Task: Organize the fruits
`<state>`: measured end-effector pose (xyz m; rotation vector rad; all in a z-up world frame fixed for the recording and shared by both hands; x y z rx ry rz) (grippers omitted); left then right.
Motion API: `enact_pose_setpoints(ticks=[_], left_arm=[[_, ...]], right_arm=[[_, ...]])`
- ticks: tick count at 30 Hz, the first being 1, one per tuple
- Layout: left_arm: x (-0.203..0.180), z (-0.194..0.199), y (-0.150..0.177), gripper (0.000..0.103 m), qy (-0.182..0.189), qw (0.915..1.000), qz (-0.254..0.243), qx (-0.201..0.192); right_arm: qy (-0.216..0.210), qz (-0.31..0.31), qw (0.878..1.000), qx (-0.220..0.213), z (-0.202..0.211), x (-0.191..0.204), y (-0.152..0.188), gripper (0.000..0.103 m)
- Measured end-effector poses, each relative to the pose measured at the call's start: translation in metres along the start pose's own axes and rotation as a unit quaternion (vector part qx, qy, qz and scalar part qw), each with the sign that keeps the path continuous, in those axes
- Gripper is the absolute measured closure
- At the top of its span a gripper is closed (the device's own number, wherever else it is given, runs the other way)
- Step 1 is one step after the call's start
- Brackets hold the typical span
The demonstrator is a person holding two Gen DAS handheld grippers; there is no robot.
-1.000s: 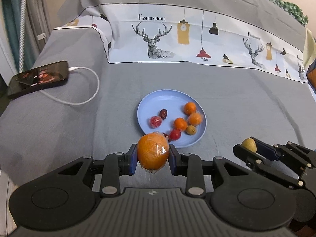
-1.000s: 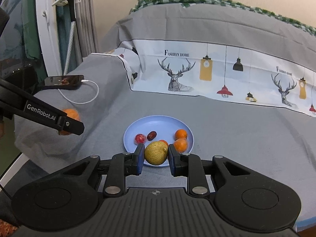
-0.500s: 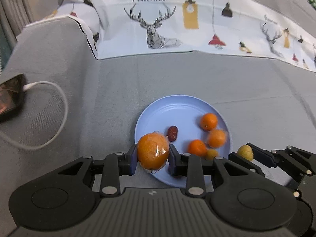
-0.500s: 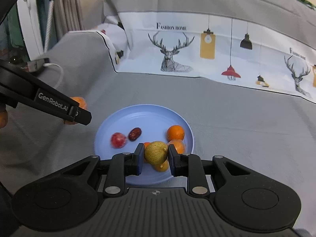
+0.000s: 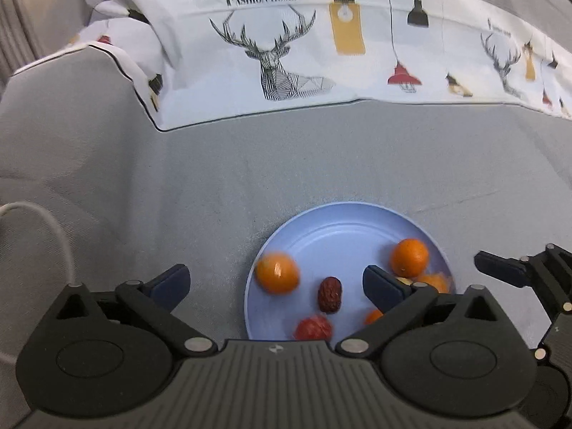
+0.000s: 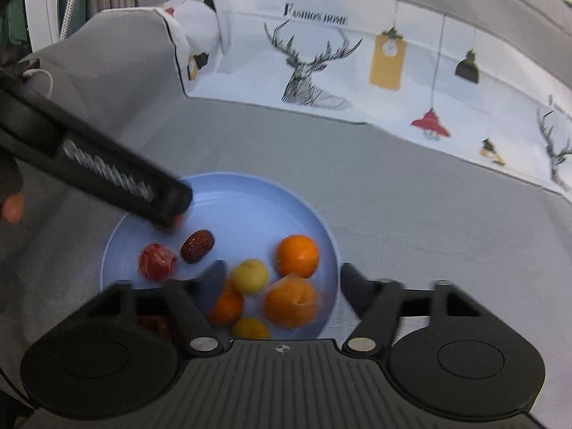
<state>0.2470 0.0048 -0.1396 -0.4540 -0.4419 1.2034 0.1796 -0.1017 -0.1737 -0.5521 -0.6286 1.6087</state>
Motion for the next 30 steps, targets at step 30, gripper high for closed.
enact_pose_setpoints(ticks=[30], left_arm=[[-0.013,0.186,0.135,0.000,-0.070,0.9968,0.021,-0.032]], right_arm=[[0.029,-0.025,0.996,-0.080,0.212,0.043,0.074,0.003]])
Point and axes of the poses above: each gripper's, at about its wrist camera, not at the fingertips, and z roughly against the way its jaws point, x to its left, y to its underside, the point moved 2 cm from there along -z, roughly the way its jaws point, and after that the axes turned 1 degree about -z, right-handed, at the moved point
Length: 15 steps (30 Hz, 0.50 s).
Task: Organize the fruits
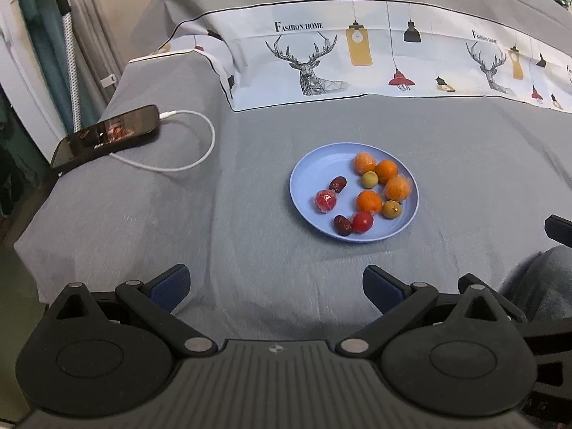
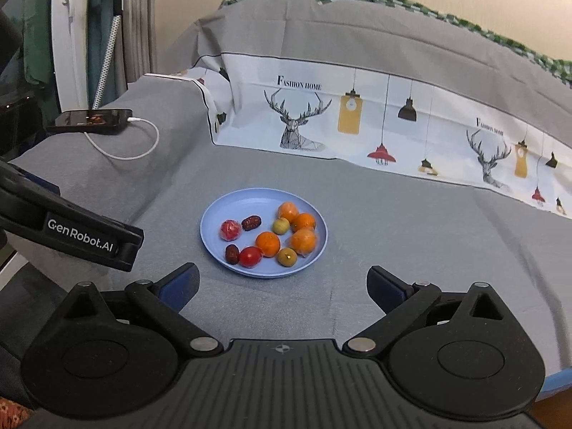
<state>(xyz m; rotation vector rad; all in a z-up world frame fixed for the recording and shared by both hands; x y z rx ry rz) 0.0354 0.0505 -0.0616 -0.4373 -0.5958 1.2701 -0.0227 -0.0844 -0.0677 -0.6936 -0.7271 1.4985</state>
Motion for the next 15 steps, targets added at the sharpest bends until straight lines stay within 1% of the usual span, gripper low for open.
enact_pose_setpoints(ticks=[7,15], left_arm=[[-0.001,0.010,0.005,0.000,0.002,1.0000,-0.001,-0.008],[-0.002,0.015,0.006,0.000,0.005,0.9999,-0.001,-0.014]], right_arm=[[0.004,0.006,1.000,-0.010,0.013,0.003,0.001,0.003],[0.009,0.008,1.000,-0.014,0.015,0.006,-0.001,0.003]])
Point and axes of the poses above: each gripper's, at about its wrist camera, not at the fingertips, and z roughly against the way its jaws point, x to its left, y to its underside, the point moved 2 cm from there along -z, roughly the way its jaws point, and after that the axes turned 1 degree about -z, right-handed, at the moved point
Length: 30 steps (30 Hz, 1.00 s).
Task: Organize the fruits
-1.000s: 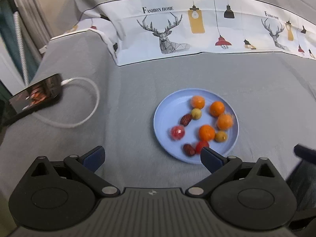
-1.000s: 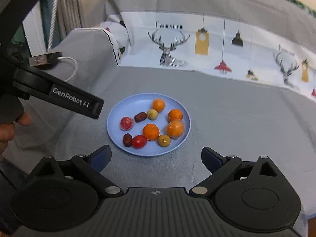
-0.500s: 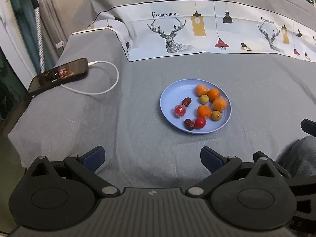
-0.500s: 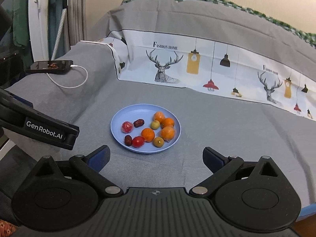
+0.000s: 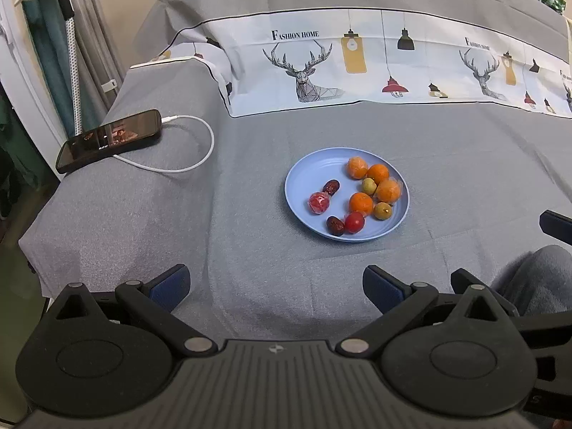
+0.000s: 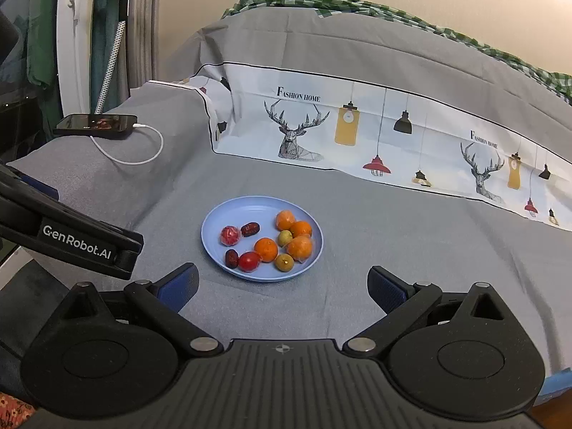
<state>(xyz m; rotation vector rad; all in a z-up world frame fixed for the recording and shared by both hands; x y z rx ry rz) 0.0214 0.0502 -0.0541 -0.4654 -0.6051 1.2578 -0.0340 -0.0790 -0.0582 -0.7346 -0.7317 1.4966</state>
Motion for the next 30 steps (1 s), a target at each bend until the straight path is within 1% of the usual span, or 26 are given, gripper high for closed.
enact_pose_setpoints(ticks=[16,30], left_arm=[[0.002,-0.007,-0.001,0.000,0.006,0.9999,0.006,0.007],[-0.001,-0.011,-0.001,0.000,0.001,0.9999,0.000,0.013]], right_arm=[[0.006,-0.001,1.000,0.005,-0.003,0.001,0.000,0.003],[0.007,-0.004,1.000,0.010,-0.007,0.000,0.002,0.003]])
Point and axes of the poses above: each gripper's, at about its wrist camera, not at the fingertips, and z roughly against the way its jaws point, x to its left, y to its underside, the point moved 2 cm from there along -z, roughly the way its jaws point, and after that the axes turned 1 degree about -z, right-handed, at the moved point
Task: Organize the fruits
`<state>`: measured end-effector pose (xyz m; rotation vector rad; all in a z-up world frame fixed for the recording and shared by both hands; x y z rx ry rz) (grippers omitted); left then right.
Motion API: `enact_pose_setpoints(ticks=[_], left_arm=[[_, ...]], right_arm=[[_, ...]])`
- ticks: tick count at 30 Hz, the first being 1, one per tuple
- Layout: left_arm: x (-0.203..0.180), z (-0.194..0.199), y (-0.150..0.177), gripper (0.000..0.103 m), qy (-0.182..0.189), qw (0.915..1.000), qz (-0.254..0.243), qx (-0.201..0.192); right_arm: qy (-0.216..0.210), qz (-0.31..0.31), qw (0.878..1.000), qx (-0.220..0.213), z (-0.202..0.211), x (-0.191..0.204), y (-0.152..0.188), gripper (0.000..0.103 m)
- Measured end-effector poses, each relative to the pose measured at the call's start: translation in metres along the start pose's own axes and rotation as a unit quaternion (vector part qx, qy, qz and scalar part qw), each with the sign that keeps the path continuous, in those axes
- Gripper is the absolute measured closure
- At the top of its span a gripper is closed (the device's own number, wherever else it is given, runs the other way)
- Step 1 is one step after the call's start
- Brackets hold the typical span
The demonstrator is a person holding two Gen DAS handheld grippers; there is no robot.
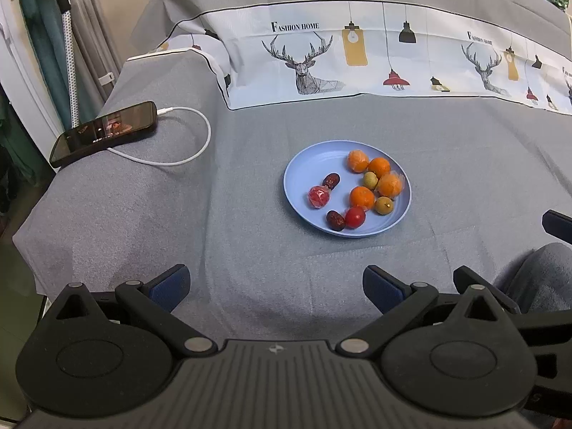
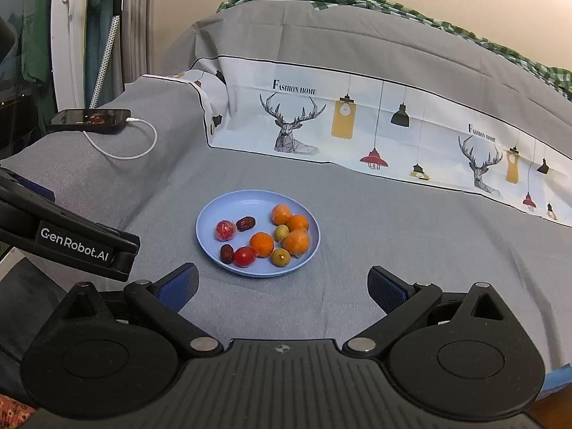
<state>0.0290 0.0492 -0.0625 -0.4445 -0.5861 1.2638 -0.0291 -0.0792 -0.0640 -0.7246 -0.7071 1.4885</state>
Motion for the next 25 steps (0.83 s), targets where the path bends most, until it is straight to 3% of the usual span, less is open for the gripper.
enact_pose_setpoints(ticks=[25], left_arm=[[0.0000,-0.0020,0.0009,0.000,-0.013,0.9999,0.001,0.007]], right_arm=[[0.001,0.006,1.000,-0.001,-0.0020,0.0017,-0.0008,0.003]])
Point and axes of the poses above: each gripper's, at about its wrist camera, not at the fingertips, and z roughly against the way its jaws point, x to its left, y to its underside, the point moved 2 cm from there along -z, roughly the way its jaws point, and after that the axes turned 1 degree about -z, right-handed, at the moved point
